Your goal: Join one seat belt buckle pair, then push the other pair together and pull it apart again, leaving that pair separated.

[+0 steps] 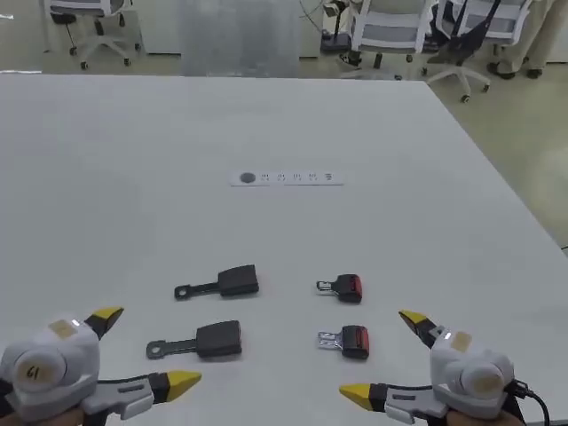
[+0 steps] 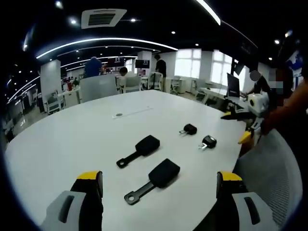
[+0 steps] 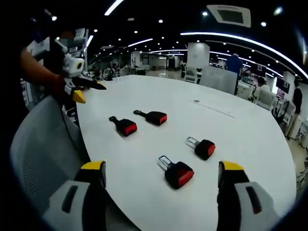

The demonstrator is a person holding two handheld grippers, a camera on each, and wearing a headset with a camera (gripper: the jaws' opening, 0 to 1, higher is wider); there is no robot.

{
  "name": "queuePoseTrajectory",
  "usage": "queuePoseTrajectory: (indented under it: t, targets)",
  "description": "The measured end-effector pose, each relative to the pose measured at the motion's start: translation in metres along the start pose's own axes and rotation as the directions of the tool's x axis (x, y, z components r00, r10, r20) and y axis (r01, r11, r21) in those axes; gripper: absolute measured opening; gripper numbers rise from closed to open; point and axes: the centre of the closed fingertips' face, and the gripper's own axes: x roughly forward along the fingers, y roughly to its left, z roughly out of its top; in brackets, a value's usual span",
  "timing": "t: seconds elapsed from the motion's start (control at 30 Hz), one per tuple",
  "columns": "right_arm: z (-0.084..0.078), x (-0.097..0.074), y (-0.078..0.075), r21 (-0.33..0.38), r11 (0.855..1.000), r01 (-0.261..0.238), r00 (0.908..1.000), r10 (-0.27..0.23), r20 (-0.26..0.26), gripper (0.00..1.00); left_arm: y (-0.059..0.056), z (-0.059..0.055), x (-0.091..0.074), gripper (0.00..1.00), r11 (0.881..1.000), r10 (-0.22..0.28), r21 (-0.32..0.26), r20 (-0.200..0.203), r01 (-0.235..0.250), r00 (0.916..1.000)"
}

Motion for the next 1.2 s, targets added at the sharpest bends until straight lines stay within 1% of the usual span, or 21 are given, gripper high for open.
queuePoseTrajectory:
  t: [0.2,0.43,0.67,1.0,1.2]
  targets:
    - [-0.003,0.001,0.001,-0.007,1.000,-0.009,0.9999,0.009,-0.009,0.98,-0.002,-0.001,0.001,1.00,1.000,-0.001,0.000,0.000,0.001,1.0000]
    - [-0.004,0.001,-0.002,-0.011,1.000,-0.013,0.9998,0.013,-0.016,0.98,-0.004,-0.002,0.002,1.00,1.000,-0.005,0.005,-0.002,0.005,1.0000]
    - [-0.004,0.003,-0.004,-0.015,0.999,-0.028,0.9993,0.028,-0.026,0.98,-0.004,0.001,0.006,1.00,1.000,-0.009,0.005,-0.003,0.009,1.0000]
    - [-0.004,0.008,-0.010,-0.016,0.999,-0.032,0.9990,0.031,-0.033,0.97,-0.002,0.007,0.013,1.00,1.000,-0.013,0.015,-0.003,0.013,0.9999]
    - [-0.006,0.010,-0.014,-0.016,0.999,-0.029,0.9987,0.028,-0.043,0.96,-0.001,0.009,0.018,1.00,1.000,-0.021,0.023,-0.006,0.021,0.9998]
